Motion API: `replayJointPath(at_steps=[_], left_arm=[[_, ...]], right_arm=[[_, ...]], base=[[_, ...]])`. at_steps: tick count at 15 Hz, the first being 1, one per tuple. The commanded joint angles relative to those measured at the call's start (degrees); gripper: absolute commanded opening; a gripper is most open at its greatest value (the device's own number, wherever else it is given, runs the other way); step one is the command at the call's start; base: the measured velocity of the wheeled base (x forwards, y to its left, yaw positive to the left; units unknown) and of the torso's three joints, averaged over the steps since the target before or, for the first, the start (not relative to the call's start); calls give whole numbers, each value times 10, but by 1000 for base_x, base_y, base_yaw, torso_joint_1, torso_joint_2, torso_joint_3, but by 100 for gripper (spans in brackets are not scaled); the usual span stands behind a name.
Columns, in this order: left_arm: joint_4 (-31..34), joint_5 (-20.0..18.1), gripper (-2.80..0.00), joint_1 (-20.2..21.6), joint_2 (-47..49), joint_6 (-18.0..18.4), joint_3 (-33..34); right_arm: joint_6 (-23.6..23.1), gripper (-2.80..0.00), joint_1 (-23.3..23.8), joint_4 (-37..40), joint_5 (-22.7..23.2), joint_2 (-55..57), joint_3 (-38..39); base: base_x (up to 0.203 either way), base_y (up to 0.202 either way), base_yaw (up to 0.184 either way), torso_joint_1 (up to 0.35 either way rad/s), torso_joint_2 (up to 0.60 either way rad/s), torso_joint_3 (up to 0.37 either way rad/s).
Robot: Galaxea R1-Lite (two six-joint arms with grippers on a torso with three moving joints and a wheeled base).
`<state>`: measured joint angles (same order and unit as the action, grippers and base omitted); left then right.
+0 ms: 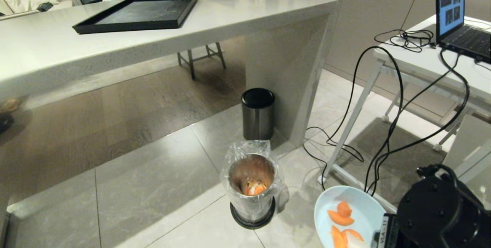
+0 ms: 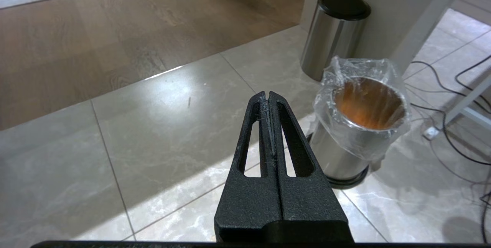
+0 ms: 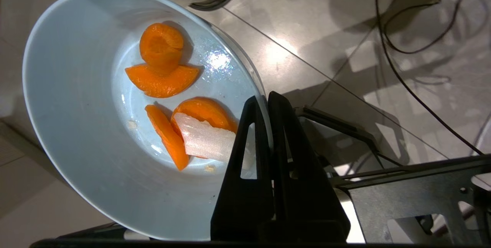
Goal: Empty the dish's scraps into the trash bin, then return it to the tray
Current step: Move the bowl over the trash can
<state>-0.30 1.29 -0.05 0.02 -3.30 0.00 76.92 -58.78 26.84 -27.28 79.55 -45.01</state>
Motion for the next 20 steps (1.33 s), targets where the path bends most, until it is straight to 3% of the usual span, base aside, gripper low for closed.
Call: replayJointPath(at_steps=[1, 13, 20], left_arm=[[0, 0, -280, 0, 1, 0, 0], [0, 0, -280, 0, 1, 0, 0], [0, 0, -280, 0, 1, 0, 0]], right_arm=[[4, -280, 1, 2, -1, -5, 2], [-8, -280, 1, 1, -1, -5, 13], [-10, -280, 1, -3, -1, 8, 9]], base=[[0, 0, 0, 0, 0, 0], [0, 0, 0, 0, 0, 0], [0, 0, 0, 1, 3, -164]])
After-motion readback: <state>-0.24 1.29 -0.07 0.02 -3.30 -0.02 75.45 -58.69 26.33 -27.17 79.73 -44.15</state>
